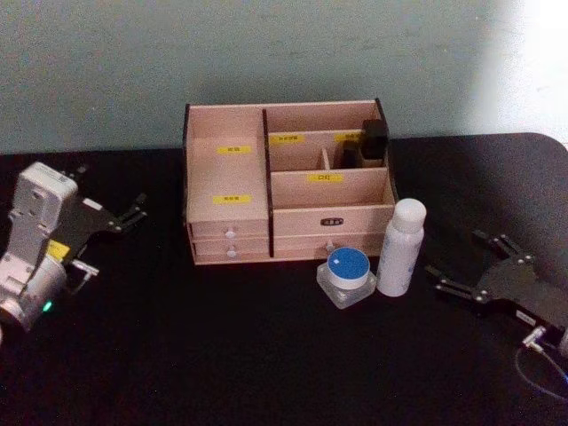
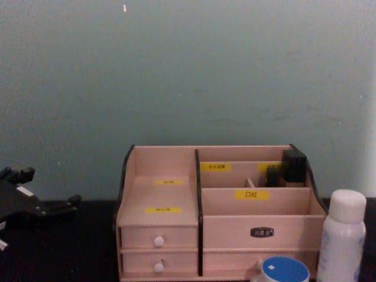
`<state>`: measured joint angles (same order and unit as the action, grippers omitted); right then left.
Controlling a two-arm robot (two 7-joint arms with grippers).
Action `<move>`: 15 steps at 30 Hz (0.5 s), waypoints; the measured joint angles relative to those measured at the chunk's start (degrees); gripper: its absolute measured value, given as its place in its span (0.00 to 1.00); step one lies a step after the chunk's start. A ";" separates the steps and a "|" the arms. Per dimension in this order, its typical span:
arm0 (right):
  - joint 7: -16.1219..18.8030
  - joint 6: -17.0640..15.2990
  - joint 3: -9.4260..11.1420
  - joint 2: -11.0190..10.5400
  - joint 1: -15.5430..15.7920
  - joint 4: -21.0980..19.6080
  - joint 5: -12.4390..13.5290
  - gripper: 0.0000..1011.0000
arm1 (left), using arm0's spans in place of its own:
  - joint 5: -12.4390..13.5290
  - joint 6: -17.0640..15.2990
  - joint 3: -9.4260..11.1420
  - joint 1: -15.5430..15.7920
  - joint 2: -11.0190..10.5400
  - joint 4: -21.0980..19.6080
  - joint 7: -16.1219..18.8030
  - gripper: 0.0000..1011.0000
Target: Pick up the facial cleanser and watermelon frost from the table and place them into the tiered storage box.
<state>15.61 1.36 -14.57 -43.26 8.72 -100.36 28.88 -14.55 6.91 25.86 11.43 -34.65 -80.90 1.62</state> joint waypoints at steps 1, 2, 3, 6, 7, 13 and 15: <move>0.20 -0.18 -0.07 0.41 -0.23 0.27 0.19 0.99 | 0.00 0.00 0.00 0.00 0.00 0.00 0.00 0.99; 0.44 -0.33 -0.16 0.81 -0.45 0.51 0.33 0.99 | 0.00 0.00 0.00 0.00 0.00 0.00 0.00 0.99; 0.76 -0.67 -0.42 1.53 -0.94 1.03 0.42 0.99 | 0.00 0.00 0.00 0.00 0.00 0.00 0.00 0.99; 1.20 -1.27 -1.04 2.96 -2.10 2.24 0.35 0.99 | 0.00 0.00 0.00 0.00 0.00 0.00 0.00 0.99; 1.26 -1.44 -1.20 3.27 -2.35 2.50 0.22 0.99 | 0.00 0.00 0.00 0.00 0.00 0.00 0.00 0.99; 2.24 -2.36 -2.37 5.32 -4.17 4.18 -1.22 0.99 | 0.00 0.00 0.00 0.00 0.00 0.00 0.00 0.99; 2.54 -2.51 -2.64 5.96 -4.71 4.74 -1.79 0.99 | 0.00 0.00 0.00 0.00 0.00 0.00 0.00 0.99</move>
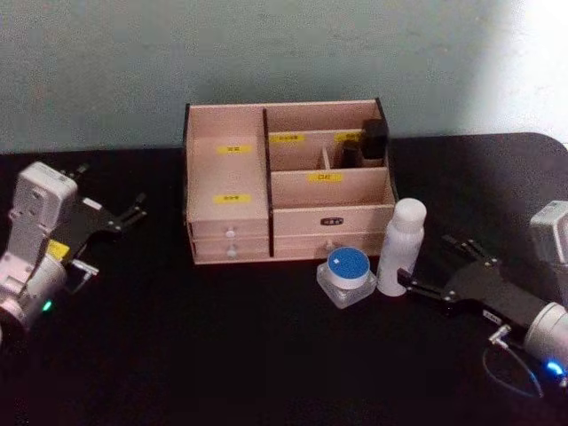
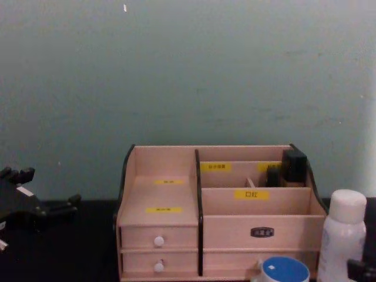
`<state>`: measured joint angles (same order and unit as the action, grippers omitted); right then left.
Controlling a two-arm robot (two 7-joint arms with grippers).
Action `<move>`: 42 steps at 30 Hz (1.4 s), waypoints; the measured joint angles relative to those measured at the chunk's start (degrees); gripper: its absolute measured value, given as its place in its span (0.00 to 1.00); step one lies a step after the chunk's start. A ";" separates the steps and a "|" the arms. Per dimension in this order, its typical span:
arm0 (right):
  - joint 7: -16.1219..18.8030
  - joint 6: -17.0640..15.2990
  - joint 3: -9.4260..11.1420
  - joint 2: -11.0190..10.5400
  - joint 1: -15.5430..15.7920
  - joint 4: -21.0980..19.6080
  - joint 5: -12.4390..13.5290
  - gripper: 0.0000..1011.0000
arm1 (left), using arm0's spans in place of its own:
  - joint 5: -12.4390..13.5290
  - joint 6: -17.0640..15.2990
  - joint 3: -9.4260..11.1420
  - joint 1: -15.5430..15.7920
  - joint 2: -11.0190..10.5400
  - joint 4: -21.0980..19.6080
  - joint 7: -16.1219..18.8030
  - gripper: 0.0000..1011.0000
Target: Pick up the facial cleanser and watermelon frost from the table and place them into the tiered storage box.
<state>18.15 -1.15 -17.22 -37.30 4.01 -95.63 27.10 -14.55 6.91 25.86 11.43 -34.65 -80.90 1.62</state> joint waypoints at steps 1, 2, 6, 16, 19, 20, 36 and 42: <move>0.05 -0.06 -0.07 0.23 -0.18 0.17 -0.17 0.99 | 0.00 0.00 0.00 0.00 0.00 0.00 0.00 0.99; 0.13 -0.24 -0.15 0.68 -0.53 0.51 -0.52 0.99 | 0.00 0.00 0.00 0.00 0.00 0.00 0.00 0.99; 0.20 -0.40 -0.30 1.95 -1.43 1.47 -1.38 0.99 | 0.00 0.00 0.00 0.00 0.00 0.00 0.00 0.99; 0.87 -0.17 -0.51 4.97 -3.90 3.83 -3.04 0.99 | 0.00 0.00 0.00 0.00 0.00 0.00 0.00 0.99; 1.41 -0.12 -0.51 5.83 -4.86 4.66 -3.68 0.99 | 0.00 0.00 0.00 0.00 0.00 0.00 0.00 0.99; 1.49 -0.12 -0.49 5.99 -5.06 4.84 -3.81 0.99 | 0.00 0.00 0.00 0.00 0.00 0.00 0.00 0.99; 3.17 -0.82 0.15 8.99 -7.51 7.93 -6.00 0.99 | 0.00 0.00 0.00 0.00 0.00 0.00 0.00 0.99; 3.55 -1.32 0.37 9.62 -7.73 8.36 -6.45 0.99 | 0.00 0.00 0.00 0.00 0.00 0.00 0.00 0.99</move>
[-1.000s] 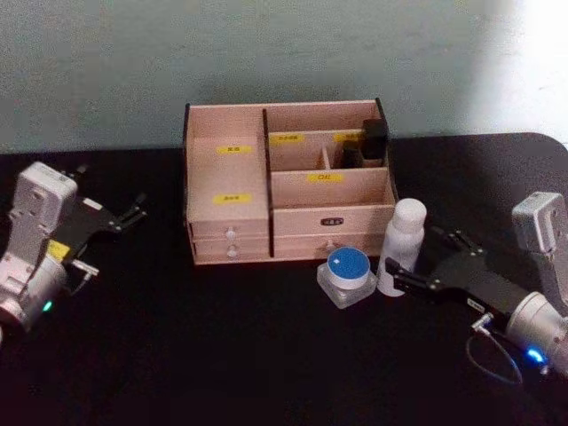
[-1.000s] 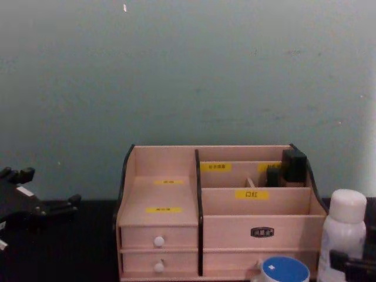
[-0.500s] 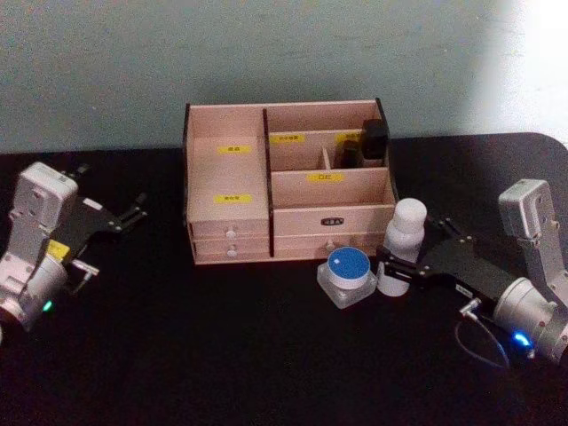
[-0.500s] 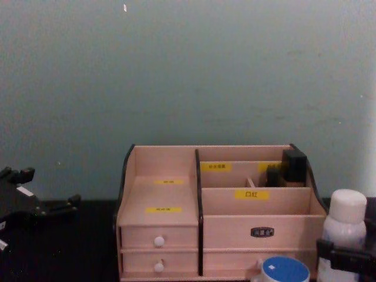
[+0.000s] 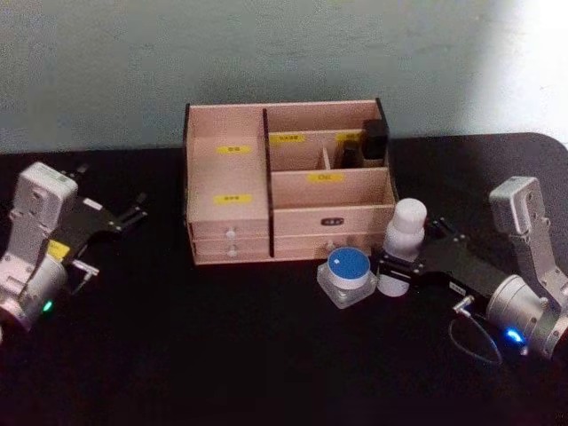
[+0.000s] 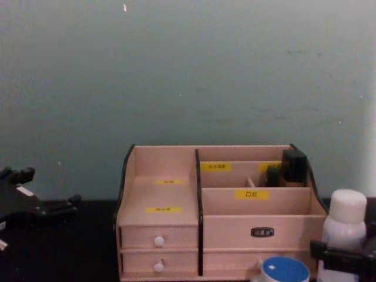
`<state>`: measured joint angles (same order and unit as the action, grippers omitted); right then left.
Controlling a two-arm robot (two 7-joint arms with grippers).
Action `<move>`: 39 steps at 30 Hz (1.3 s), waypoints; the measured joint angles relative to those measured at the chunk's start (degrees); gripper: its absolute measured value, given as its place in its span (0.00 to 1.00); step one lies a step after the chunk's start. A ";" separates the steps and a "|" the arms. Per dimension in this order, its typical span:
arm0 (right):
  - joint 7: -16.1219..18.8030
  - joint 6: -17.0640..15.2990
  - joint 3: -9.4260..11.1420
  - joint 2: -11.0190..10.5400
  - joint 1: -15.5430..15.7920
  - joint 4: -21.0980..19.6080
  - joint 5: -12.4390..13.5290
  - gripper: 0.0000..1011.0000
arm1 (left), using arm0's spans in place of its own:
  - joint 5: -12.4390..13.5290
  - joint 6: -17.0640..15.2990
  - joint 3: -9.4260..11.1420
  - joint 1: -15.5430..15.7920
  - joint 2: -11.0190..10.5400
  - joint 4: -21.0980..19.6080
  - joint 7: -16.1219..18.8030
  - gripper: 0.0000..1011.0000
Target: Pick up the facial cleanser and watermelon frost from the table and place them into the tiered storage box.
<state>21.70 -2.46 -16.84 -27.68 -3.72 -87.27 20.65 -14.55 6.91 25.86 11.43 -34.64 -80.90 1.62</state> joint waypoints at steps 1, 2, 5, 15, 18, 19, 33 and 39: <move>0.01 -0.05 0.02 0.05 -0.01 0.02 -0.04 0.99 | 0.00 0.00 0.00 0.00 0.00 0.00 0.00 0.99; 0.05 -0.21 0.12 0.17 -0.01 0.07 -0.14 0.99 | 0.00 0.00 0.00 0.00 0.00 0.00 0.00 0.99; 0.08 -0.41 0.25 0.46 -0.09 0.30 -0.48 0.99 | 0.00 0.00 0.00 0.00 0.00 0.00 0.00 0.99; 0.08 -0.43 0.26 0.42 -0.10 0.28 -0.50 0.99 | 0.00 0.00 0.00 0.00 0.00 0.00 0.00 0.99; 0.07 -0.43 0.26 0.41 -0.09 0.26 -0.48 0.95 | 0.00 0.00 0.00 0.00 0.00 0.00 0.00 0.99; 0.07 -0.43 0.26 0.41 -0.09 0.26 -0.47 0.92 | 0.00 0.00 0.00 0.00 0.00 0.00 0.00 0.99; 0.04 -0.40 0.25 0.34 -0.02 0.18 -0.35 0.58 | 0.00 0.00 0.00 0.00 0.00 0.00 0.00 0.99; 0.04 -0.39 0.25 0.33 -0.02 0.17 -0.32 0.58 | 0.00 0.00 0.00 0.00 0.00 0.00 0.00 0.99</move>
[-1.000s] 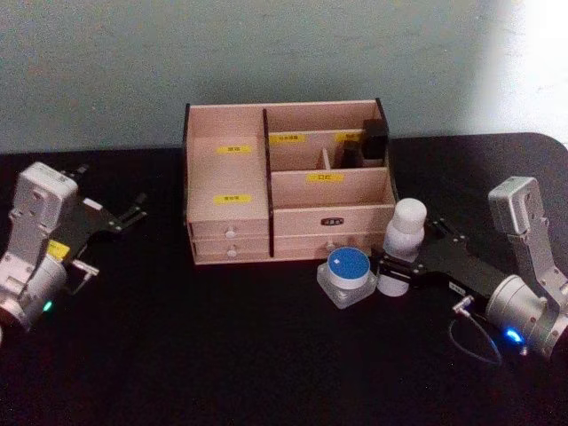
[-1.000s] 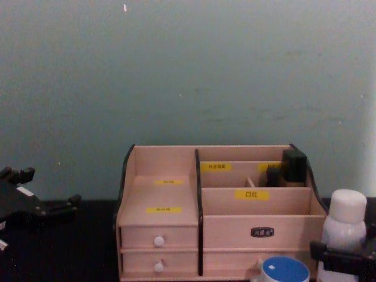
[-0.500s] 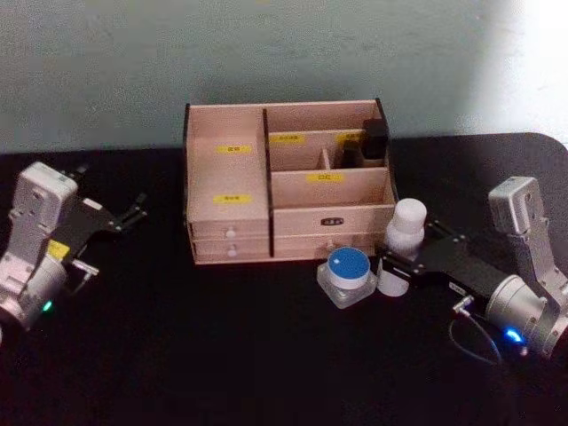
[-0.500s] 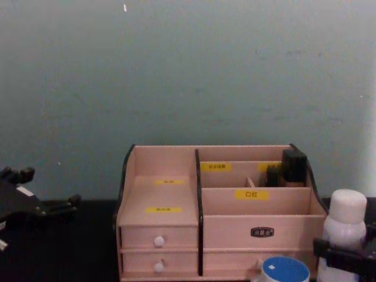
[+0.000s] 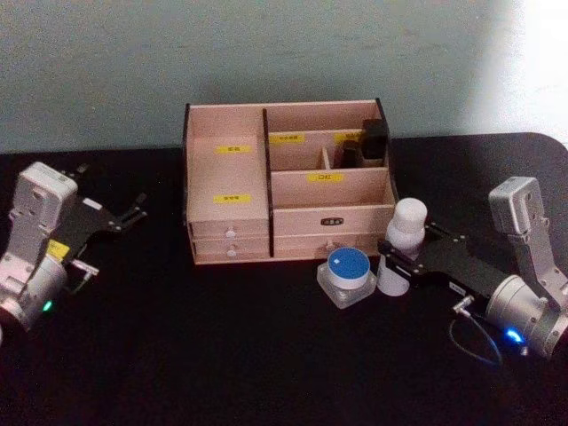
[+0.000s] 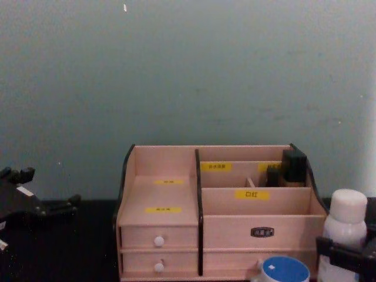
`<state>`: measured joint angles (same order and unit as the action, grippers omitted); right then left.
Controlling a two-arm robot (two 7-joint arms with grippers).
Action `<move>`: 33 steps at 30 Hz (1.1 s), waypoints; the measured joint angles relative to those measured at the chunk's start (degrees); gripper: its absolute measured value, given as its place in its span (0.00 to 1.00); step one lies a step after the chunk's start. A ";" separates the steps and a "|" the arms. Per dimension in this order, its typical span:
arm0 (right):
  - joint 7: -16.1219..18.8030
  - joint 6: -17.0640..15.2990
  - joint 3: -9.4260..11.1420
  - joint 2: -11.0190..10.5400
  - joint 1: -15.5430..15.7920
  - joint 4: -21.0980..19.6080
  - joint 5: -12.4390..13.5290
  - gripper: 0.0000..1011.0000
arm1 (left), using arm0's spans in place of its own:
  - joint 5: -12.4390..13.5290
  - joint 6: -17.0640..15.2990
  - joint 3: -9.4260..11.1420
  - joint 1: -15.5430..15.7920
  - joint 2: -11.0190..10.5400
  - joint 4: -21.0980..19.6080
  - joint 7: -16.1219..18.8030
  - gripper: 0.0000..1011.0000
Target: Pick up the facial cleanser and watermelon frost from the table and place them into the tiered storage box.
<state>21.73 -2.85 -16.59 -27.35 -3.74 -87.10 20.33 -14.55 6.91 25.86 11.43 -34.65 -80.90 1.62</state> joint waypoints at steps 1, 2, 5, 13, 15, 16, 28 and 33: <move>0.00 0.00 0.00 0.00 0.00 0.00 0.01 0.58 | 0.00 0.00 0.00 0.00 0.00 0.00 0.00 0.99; 0.00 0.01 0.00 0.00 0.00 0.00 0.01 0.58 | 0.00 0.00 0.00 0.00 0.00 0.00 0.00 0.99; 0.07 0.03 0.33 -0.03 0.36 -0.40 0.25 0.58 | 0.00 0.00 0.00 0.00 0.00 0.00 0.00 0.99; 1.02 -0.05 2.16 -1.49 2.59 -4.98 1.54 0.58 | 0.00 0.00 0.00 0.00 0.00 0.00 0.00 0.99; 1.03 -0.29 2.89 -1.94 3.23 -6.71 2.09 0.58 | 0.00 0.00 0.00 0.00 0.00 0.00 0.00 0.99; 1.05 -0.44 3.17 -2.13 3.48 -7.45 2.39 0.58 | 0.00 0.00 0.00 0.00 0.00 0.00 0.00 0.99; 2.02 -1.76 4.78 -4.15 2.56 -13.08 5.15 0.58 | 0.00 0.00 0.00 0.00 0.00 0.00 0.00 0.99; 2.30 -2.60 3.79 -3.71 -0.47 -11.99 5.70 0.58 | 0.00 0.00 0.00 0.00 0.00 0.00 0.00 0.99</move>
<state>24.03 -5.45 -12.80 -31.05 -4.21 -99.08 26.02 -14.55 6.91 25.86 11.43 -34.65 -80.90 1.62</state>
